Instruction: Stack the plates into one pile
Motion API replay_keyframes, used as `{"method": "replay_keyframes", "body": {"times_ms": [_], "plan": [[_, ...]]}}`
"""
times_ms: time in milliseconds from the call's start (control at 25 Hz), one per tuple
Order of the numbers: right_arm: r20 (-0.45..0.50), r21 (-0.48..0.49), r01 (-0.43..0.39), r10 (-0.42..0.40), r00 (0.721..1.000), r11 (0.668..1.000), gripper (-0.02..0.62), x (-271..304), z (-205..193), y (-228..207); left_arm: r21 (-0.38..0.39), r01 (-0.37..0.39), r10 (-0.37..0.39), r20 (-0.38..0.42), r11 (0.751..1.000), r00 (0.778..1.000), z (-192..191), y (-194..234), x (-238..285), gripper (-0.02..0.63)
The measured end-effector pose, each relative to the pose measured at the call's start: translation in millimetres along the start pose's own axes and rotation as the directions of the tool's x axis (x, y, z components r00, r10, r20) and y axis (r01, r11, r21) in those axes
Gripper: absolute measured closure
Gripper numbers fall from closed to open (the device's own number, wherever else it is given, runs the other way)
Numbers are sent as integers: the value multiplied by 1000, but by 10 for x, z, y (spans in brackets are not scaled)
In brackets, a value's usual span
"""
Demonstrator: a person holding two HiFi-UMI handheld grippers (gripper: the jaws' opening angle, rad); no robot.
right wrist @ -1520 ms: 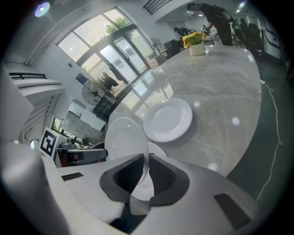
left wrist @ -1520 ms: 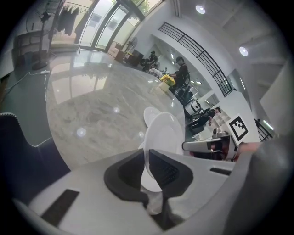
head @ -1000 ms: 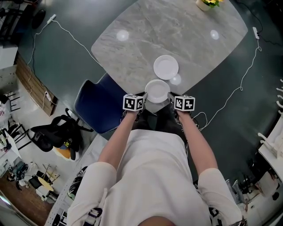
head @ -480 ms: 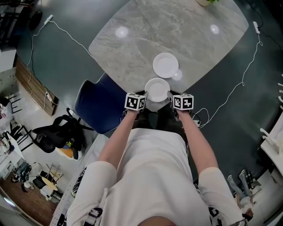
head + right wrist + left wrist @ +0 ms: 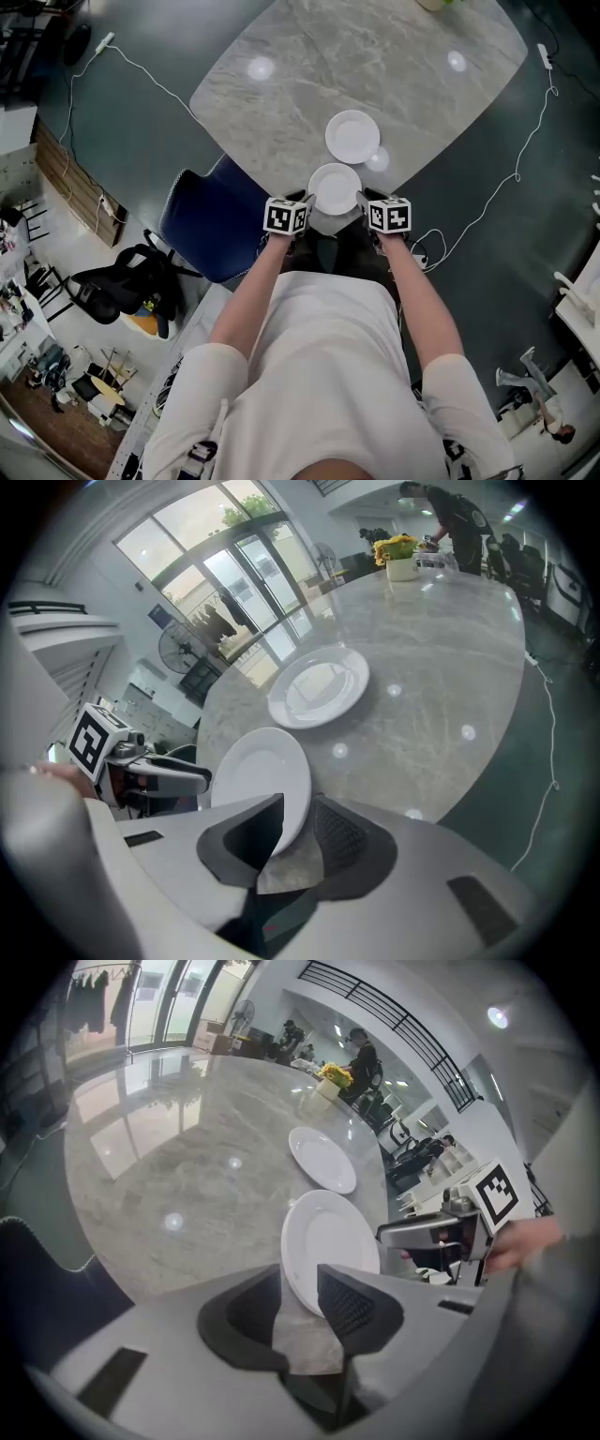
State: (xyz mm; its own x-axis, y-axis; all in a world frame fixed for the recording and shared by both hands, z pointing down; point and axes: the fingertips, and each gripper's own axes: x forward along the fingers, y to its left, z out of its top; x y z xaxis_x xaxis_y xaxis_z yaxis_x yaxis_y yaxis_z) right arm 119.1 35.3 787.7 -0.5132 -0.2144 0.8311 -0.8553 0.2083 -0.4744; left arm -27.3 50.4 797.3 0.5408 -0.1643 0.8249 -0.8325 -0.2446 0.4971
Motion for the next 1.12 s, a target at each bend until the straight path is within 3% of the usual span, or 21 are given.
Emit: {"method": "replay_keyframes", "body": {"times_ms": [400, 1120], "plan": [[39, 4, -27, 27, 999, 1000, 477, -158, 145, -45, 22, -3, 2, 53, 1000, 999, 245, -39, -106, 494], [99, 29, -51, 48, 994, 998, 477, -175, 822, -509, 58, 57, -63, 92, 997, 994, 1198, -102, 182, 494]]}}
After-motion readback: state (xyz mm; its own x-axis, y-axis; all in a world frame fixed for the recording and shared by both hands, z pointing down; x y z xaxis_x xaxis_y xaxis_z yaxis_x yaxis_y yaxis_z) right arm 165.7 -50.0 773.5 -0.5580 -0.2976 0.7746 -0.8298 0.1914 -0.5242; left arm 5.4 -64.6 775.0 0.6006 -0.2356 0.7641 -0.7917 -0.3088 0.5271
